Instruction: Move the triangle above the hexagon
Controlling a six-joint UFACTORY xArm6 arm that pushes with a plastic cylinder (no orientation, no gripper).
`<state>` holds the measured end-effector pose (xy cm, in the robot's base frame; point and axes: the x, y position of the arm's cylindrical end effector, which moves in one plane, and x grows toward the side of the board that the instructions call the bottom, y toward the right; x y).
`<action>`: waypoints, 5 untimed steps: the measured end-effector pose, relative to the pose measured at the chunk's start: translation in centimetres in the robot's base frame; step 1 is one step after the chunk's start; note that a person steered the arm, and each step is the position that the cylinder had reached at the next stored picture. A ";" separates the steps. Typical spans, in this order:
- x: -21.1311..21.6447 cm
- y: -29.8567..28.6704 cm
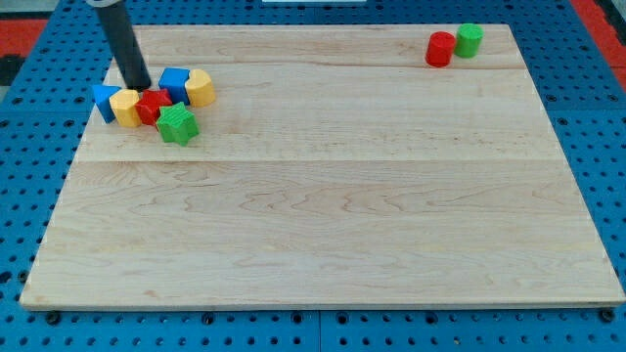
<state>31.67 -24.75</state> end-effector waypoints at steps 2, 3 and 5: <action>-0.6 -4.3; -1.0 -5.7; 0.4 -5.8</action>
<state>32.07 -30.51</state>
